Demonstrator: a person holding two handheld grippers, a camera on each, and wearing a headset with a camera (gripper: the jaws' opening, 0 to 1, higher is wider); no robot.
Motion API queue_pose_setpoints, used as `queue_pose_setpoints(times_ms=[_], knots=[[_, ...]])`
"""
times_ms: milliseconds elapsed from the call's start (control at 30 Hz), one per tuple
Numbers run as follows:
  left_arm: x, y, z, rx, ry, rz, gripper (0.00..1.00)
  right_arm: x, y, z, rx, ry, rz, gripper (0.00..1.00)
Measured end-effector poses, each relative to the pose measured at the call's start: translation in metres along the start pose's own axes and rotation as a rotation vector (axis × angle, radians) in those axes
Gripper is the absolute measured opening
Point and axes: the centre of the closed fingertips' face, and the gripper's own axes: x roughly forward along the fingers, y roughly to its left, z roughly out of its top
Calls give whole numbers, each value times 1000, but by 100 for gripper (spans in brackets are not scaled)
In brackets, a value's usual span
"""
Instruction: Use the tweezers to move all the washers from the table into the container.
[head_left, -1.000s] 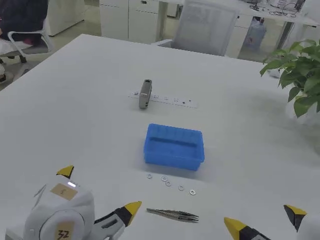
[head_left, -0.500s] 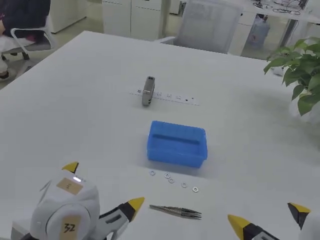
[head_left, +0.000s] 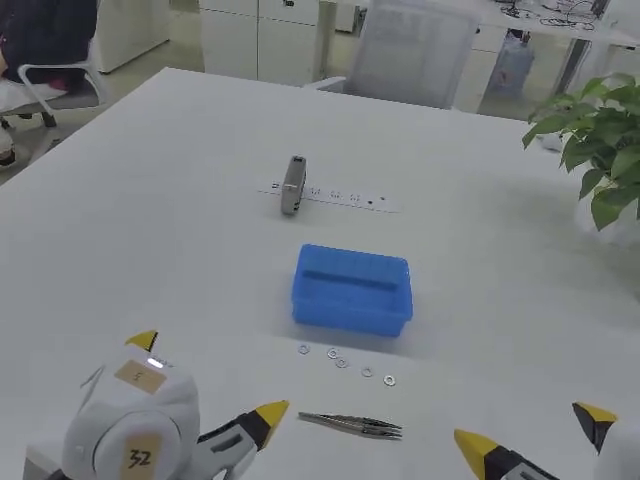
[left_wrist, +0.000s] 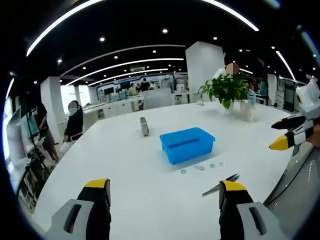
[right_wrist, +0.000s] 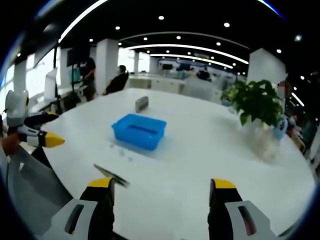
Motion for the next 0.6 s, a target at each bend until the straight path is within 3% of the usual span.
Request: queue_pose_setpoints(times_ms=[167,600], knots=[[-1,2,2,-2,-7,6,89,-1,1,1,2,0,4,75],[3,-2,-4,-3,29,-8,90,0,6,-2,-4,24,31,75]])
